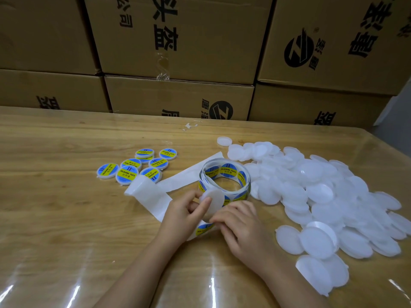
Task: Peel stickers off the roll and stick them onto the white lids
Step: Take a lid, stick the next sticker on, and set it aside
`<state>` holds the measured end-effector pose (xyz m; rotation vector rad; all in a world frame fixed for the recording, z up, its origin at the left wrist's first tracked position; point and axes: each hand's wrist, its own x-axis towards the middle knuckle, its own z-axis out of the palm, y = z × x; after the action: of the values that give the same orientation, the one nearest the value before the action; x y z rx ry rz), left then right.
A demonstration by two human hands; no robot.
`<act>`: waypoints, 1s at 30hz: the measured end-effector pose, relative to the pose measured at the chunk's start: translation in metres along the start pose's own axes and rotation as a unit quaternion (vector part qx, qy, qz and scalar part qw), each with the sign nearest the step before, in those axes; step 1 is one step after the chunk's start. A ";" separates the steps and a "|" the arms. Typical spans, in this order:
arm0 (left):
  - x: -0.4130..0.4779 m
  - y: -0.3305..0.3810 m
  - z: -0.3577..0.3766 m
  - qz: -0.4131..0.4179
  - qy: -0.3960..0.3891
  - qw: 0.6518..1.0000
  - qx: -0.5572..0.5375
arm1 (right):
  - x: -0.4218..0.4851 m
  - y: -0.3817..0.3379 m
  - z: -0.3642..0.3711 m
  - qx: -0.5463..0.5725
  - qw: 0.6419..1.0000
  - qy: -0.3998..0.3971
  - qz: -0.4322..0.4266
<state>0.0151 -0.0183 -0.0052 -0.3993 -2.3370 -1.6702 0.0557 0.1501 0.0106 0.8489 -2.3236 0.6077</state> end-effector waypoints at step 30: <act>0.005 0.000 0.000 -0.058 -0.025 0.988 0.142 | 0.000 0.000 0.002 0.095 0.974 0.194 0.062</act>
<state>0.0109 -0.0183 -0.0032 -0.2553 -2.6313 -1.3574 0.0554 0.1491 0.0094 0.6045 -1.9912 0.9701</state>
